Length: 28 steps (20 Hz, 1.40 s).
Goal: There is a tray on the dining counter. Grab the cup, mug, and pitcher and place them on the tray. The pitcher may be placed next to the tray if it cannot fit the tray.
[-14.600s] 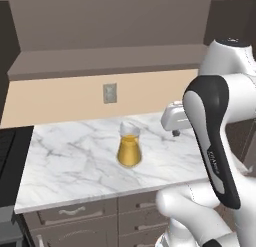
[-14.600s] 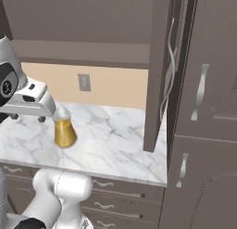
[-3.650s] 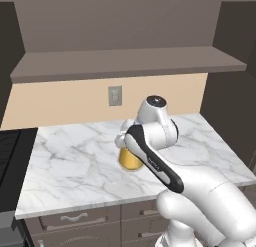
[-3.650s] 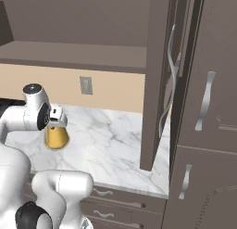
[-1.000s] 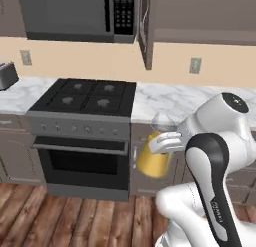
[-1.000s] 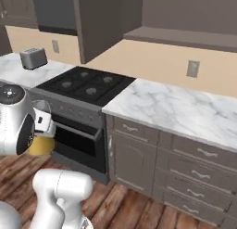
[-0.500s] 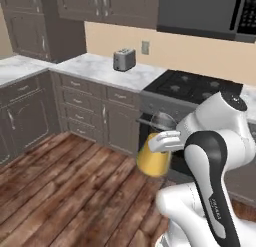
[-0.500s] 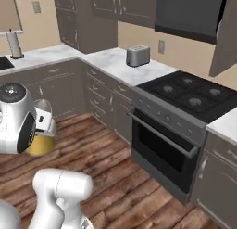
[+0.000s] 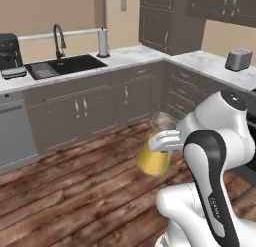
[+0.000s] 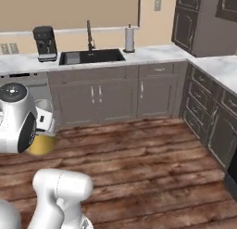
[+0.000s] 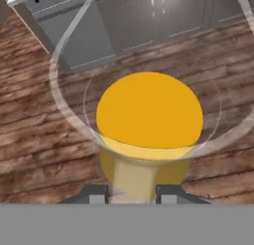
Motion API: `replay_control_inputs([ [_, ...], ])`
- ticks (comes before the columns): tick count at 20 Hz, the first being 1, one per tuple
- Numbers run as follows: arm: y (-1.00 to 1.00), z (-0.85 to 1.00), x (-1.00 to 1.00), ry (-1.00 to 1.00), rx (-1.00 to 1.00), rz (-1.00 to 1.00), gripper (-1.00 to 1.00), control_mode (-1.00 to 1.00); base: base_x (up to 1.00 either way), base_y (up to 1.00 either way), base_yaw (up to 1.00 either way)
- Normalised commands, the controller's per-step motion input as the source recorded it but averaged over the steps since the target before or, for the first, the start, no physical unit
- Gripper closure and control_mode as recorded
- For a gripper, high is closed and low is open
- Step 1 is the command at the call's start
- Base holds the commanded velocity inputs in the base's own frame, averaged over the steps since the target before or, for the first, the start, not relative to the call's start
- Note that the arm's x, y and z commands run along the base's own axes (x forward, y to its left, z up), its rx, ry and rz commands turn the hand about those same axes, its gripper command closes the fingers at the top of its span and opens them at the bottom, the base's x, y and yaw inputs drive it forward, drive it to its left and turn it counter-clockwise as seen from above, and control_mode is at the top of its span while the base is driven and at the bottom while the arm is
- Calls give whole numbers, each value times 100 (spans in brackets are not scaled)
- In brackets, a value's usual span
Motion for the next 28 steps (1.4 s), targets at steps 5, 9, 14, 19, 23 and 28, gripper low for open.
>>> replay_control_inputs([
  [5,0,0,0,0,0,0,100,100,-17,100,71],
  [9,0,0,0,0,0,0,100,100,0,100,59],
  [14,0,0,0,0,0,0,100,100,54,99,32],
  [19,0,0,0,0,0,0,100,100,100,75,0],
  [23,0,0,0,0,0,0,100,100,100,68,-4],
  [28,0,0,0,0,0,0,100,100,100,73,-5],
])
